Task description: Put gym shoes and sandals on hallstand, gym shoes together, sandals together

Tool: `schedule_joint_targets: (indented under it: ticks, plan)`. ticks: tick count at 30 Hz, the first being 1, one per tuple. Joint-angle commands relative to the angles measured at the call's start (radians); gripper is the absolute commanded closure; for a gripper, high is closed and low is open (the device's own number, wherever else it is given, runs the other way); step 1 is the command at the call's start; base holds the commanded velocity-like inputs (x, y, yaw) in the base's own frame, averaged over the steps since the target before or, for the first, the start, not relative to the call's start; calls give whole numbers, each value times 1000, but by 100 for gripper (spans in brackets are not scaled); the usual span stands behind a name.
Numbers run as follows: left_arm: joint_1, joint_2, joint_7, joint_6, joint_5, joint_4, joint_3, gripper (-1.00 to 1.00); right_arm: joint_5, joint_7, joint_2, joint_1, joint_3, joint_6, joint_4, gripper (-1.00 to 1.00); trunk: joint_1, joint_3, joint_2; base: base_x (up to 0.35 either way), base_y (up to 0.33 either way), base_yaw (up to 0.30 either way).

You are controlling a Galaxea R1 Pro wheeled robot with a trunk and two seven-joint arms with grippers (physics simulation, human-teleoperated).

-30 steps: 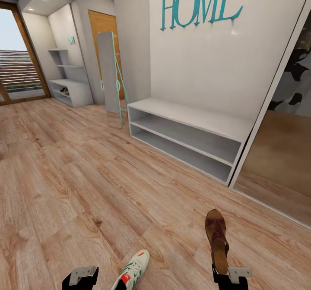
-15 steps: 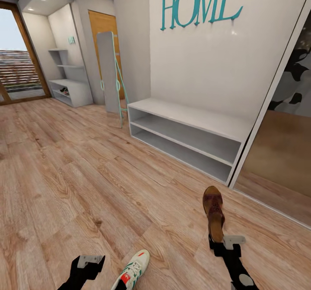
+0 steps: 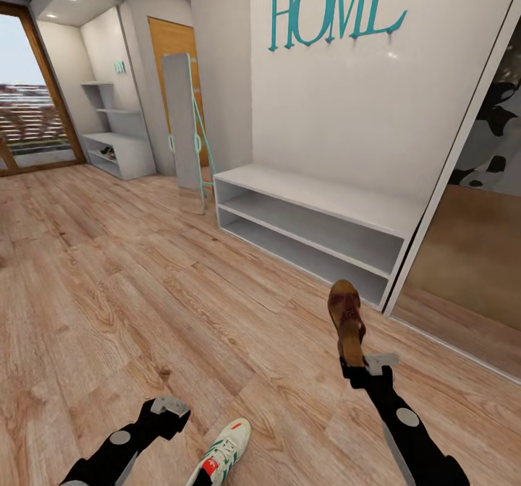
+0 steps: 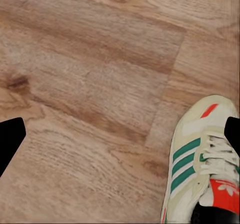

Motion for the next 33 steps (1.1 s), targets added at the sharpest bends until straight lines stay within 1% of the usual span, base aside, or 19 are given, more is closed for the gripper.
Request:
schedule_joint_targets:
  ticks: [1, 4, 8, 25, 33]
  plan:
    - [5, -1, 0, -10, -9, 3, 8, -100, 4, 13, 4, 0, -4, 3, -5, 100, 0, -1, 0, 0, 0, 0]
    - [22, -1, 0, -24, -9, 4, 8, -100, 4, 13, 7, 0, -3, 7, -9, 100, 0, -1, 0, 0, 0, 0]
    - [43, -1, -10, -2, -9, 4, 7, -100, 4, 1, 18, 0, -2, -6, -3, 100, 0, -1, 0, 0, 0, 0]
    - [48, -1, -13, 8, -9, 2, 6, -100, 4, -5, 20, 0, -1, -12, 0, 100, 0, -1, 0, -4, -2, 0]
    - [48, -1, -13, 8, -9, 2, 7, -100, 4, -5, 20, 0, 0, -12, 0, 100, 0, -1, 0, -136, -80, 0]
